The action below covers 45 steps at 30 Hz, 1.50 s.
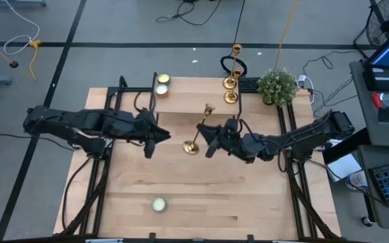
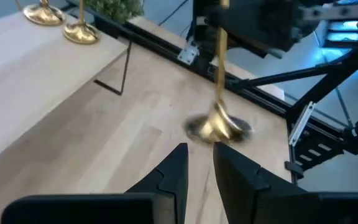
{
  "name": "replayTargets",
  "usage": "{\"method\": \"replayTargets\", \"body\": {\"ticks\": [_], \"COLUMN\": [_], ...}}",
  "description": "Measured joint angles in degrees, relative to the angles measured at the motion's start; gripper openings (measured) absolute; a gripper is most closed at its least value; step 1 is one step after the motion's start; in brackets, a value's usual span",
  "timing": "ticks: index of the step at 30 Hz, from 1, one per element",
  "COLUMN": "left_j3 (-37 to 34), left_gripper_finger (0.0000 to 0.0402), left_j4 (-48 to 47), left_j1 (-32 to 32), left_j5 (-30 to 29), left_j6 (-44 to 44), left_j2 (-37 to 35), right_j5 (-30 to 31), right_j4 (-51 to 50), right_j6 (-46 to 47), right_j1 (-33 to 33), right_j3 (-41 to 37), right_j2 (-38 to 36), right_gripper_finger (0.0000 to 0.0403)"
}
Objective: Pick & Place candle stick holders
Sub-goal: Put the gold candle holder on the shelf aligned with the other gold candle holder
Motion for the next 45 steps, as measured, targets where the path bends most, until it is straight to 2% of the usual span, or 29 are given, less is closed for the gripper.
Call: {"method": "replayTargets", "body": {"ticks": [3, 6, 9, 11, 13, 15, 23, 27, 30, 34, 45], "left_j3": [0.0, 0.0, 0.0, 0.0, 0.0, 0.0, -0.02, -0.02, -0.02, -0.02, -0.02], "left_gripper_finger": [0.0081, 0.0081, 0.0081, 0.0081, 0.0081, 0.0081, 0.0081, 0.0081, 0.0081, 0.0081, 0.0081], "left_j4": [-0.22, -1.18, -2.53, -3.98, -5.24, -6.19, -6.79, -6.2, -5.58, -5.9, -12.86], "left_j1": [-1.81, -3.59, -5.27, -6.49, -7.48, -8.25, -9.45, -9.45, -8.96, -8.07, -4.47], "left_j5": [-2.1, -3.88, -5.76, -6.65, -7.5, -8.64, -14.91, -20.11, -22.41, -22.95, -22.91], "left_j6": [0.0, 0.0, -0.28, -0.94, -1.76, -2.46, -2.79, -2.89, -4.08, -5.0, 1.82], "left_j2": [-1.52, -2.23, -2.3, -2.28, -2.23, -2.01, -1.95, -1.95, -1.95, -1.95, -1.95], "right_j5": [4.64, 10.74, 20.57, 30.47, 37.03, 39.73, 41.18, 40.47, 36.74, 34.84, 33.55], "right_j4": [-2.79, -10.3, -23.67, -32.5, -35.82, -34.62, -33.83, -34.01, -33.82, -33.64, -34.05], "right_j6": [-4.1, -10.49, -13.02, -12.81, -13.94, -15.97, -16.87, -12.77, -8.26, -7.16, -8.1], "right_j1": [-0.48, -0.46, 0.12, 0.85, 1.15, 1.12, -0.23, -1.64, -3.29, -5.51, -13.94], "right_j3": [2.3, 6.91, 13.97, 18.3, 20.91, 21.2, 17.47, 12.03, 8.63, 6.48, 6.16], "right_j2": [-0.04, -0.02, -0.04, 0.67, 1.51, 1.57, 1.57, 1.48, 0.45, -0.09, -0.09], "right_gripper_finger": [0.0013, 0.0013, 0.0013, 0.0013, 0.0013, 0.0013, 0.0013, 0.0013, 0.0013, 0.0013, 0.0013]}}
